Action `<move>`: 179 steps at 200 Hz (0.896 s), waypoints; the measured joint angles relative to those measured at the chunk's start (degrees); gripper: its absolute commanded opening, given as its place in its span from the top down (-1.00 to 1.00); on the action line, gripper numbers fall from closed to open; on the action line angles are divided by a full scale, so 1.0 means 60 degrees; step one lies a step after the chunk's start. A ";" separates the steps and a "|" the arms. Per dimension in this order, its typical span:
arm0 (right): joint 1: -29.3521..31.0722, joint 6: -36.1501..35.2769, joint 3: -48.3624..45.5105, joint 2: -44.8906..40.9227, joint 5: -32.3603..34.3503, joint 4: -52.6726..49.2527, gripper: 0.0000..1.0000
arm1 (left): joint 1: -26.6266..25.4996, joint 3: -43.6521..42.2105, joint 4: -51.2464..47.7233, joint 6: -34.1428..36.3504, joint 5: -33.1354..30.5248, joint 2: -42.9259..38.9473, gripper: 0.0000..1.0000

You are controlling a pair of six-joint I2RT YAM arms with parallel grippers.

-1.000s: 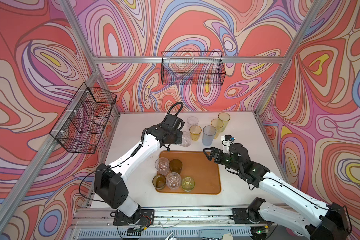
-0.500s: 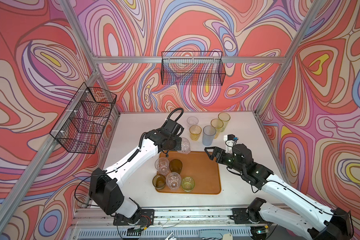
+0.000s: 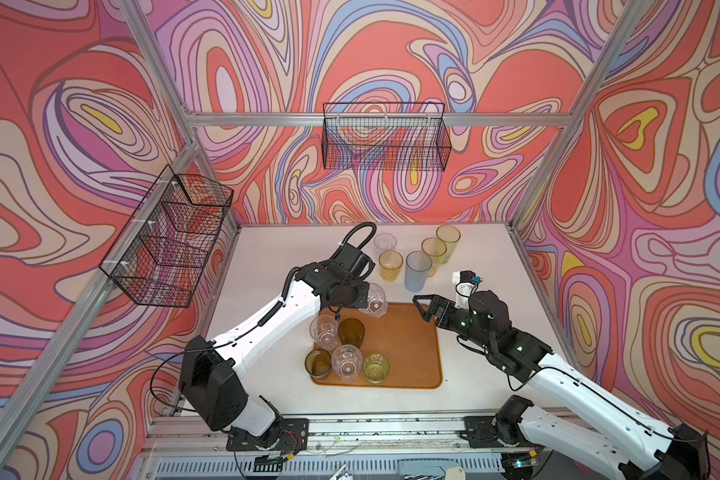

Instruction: Place the glasses into the tray

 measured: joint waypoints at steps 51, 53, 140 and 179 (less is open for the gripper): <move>-0.0004 0.0149 -0.0612 -0.0047 -0.0051 0.0091 -0.97 | -0.0619 -0.0004 -0.0091 -0.0080 -0.0058 0.0197 1.00; -0.0004 0.0149 -0.0623 -0.0047 -0.0047 0.0102 -0.97 | -0.0637 -0.0004 -0.0102 -0.0080 -0.0069 0.0208 1.00; 0.0000 0.0302 -0.0885 -0.0040 -0.0076 0.0426 -0.97 | -0.1056 -0.0729 -0.0168 -0.0219 -0.0259 0.0379 1.00; 0.0000 0.0321 -0.0885 0.0047 -0.0069 0.0492 -0.97 | -0.1169 -0.0739 -0.0211 -0.0219 -0.0350 0.0627 1.00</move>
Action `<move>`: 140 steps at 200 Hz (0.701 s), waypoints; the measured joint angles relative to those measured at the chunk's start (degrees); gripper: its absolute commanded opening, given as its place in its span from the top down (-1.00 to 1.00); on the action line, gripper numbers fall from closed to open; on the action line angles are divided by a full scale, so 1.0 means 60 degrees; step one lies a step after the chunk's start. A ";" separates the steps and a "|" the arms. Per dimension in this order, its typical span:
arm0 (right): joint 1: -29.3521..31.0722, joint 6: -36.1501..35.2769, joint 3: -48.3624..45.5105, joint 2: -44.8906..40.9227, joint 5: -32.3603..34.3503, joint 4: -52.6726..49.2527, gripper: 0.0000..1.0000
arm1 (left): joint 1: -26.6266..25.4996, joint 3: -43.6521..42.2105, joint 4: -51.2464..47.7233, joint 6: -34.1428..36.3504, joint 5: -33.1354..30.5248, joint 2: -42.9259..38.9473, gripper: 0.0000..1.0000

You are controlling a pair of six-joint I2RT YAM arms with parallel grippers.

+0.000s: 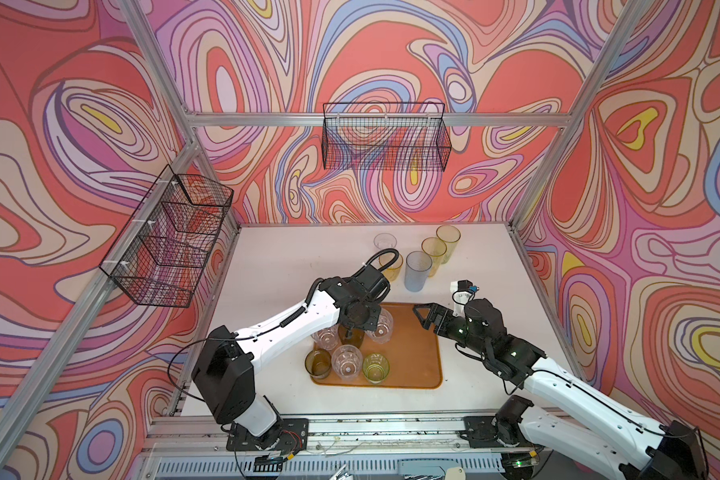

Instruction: Place the glasses into the tray

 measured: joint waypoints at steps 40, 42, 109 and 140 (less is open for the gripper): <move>0.0000 0.0004 0.0000 0.0058 0.0004 -0.0004 -0.97 | -0.0157 0.0000 -0.0004 0.0000 -0.0117 0.0113 1.00; 0.0000 0.0004 0.0000 0.0058 0.0004 -0.0004 -0.97 | -0.0164 0.0000 -0.0004 0.0004 -0.0120 0.0120 1.00; 0.0000 0.0262 -0.0011 0.0058 0.0164 -0.0004 -0.97 | -0.0259 0.0000 -0.0011 0.0011 -0.0346 0.0535 1.00; 0.0000 0.0495 -0.0051 0.0062 0.0481 -0.0051 -0.97 | -0.0302 0.0000 -0.0007 0.0076 -0.0452 0.0685 1.00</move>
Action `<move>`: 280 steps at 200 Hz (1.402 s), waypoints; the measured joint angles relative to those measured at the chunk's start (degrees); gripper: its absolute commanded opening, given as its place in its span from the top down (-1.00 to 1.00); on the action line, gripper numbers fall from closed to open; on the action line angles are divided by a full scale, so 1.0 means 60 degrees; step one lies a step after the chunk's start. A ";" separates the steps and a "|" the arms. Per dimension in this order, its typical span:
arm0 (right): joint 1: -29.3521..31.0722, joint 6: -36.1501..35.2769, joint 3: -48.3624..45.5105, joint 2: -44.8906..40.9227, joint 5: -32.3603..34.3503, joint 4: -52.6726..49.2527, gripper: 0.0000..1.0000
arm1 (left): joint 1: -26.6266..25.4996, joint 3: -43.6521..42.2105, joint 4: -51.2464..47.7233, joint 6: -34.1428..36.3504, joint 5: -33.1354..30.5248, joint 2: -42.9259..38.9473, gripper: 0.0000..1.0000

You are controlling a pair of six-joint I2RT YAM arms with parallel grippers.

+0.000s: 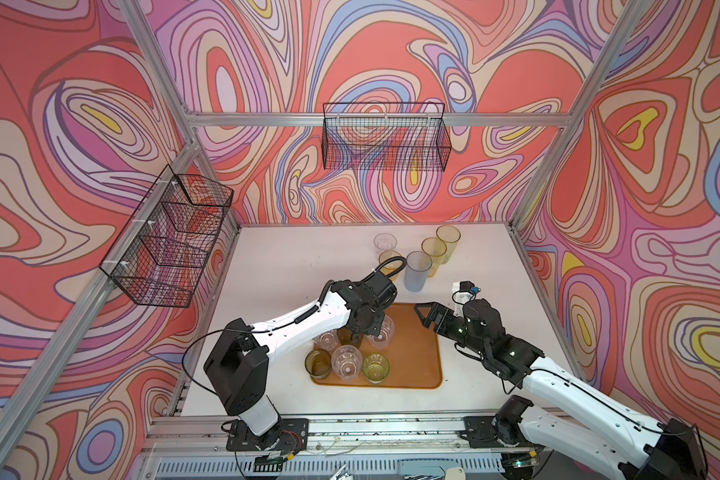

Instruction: Place the glasses into the tray

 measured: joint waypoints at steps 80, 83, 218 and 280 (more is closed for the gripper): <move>0.0000 0.0408 0.0000 -0.0015 0.0565 -0.0415 -0.97 | -0.0025 0.0025 0.0004 0.0044 -0.0142 0.0608 1.00; 0.0000 0.0408 0.0000 -0.0022 0.0572 -0.0423 -0.97 | -0.0025 0.0033 0.0000 0.0044 -0.0146 0.0641 1.00; -0.0004 0.0448 0.0000 0.0142 0.0841 -0.0772 -0.97 | -0.0080 0.0401 -0.0073 0.0182 -0.0237 0.1027 0.99; 0.0000 0.0444 0.0000 0.0204 0.0845 -0.0878 -0.97 | -0.0171 0.0437 -0.0237 0.0182 -0.0302 0.1027 0.78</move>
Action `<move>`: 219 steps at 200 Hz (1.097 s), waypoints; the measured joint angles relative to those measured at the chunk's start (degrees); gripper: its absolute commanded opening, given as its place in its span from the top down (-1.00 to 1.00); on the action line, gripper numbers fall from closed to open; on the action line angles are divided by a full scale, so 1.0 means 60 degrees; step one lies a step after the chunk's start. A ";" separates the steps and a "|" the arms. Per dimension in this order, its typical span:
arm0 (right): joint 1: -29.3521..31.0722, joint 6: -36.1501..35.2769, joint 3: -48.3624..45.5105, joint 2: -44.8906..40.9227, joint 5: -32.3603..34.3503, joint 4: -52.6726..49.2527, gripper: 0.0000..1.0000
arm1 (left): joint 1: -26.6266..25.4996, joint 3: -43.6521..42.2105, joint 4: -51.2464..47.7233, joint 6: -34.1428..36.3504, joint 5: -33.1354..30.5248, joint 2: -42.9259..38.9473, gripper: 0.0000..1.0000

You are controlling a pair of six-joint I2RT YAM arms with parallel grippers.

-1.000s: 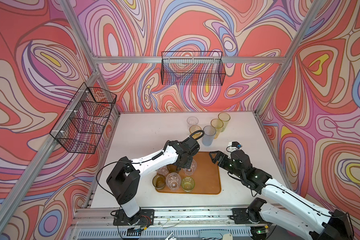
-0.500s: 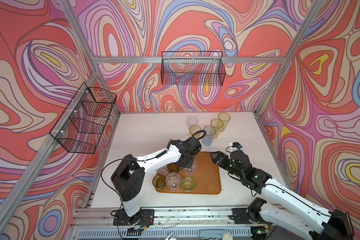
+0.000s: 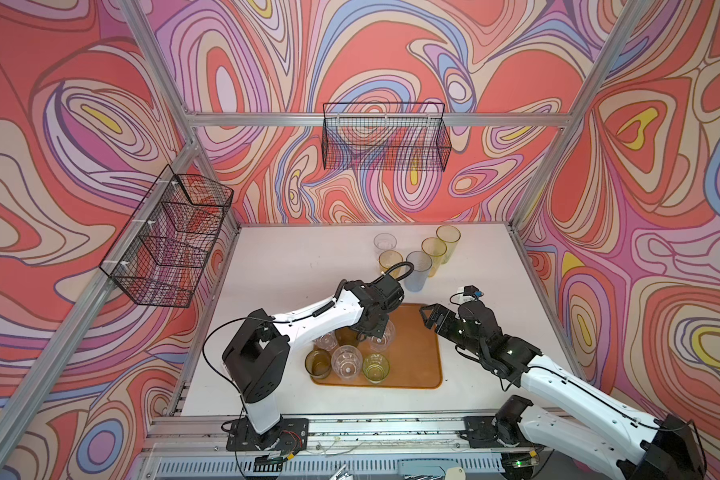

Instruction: Place the glasses into the tray

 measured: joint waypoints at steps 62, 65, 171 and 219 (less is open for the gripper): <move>-0.0004 -0.0004 0.0000 0.0000 -0.0007 -0.0025 -0.97 | -0.0044 0.0200 -0.0076 -0.0004 -0.0138 0.0000 0.55; -0.0004 -0.0004 0.0000 0.0000 -0.0007 -0.0025 -0.97 | -0.0044 0.0211 -0.0076 -0.0004 -0.0138 0.0000 0.54; 0.0000 -0.0044 0.0051 0.0066 -0.0073 -0.0321 -0.97 | -0.0102 0.0710 -0.0306 -0.0004 -0.0659 -0.0186 -0.12; -0.0004 -0.0233 0.0459 0.0492 -0.0328 -0.0834 -0.97 | -0.0102 0.0984 -0.0350 0.0124 -0.1359 -0.0627 -0.96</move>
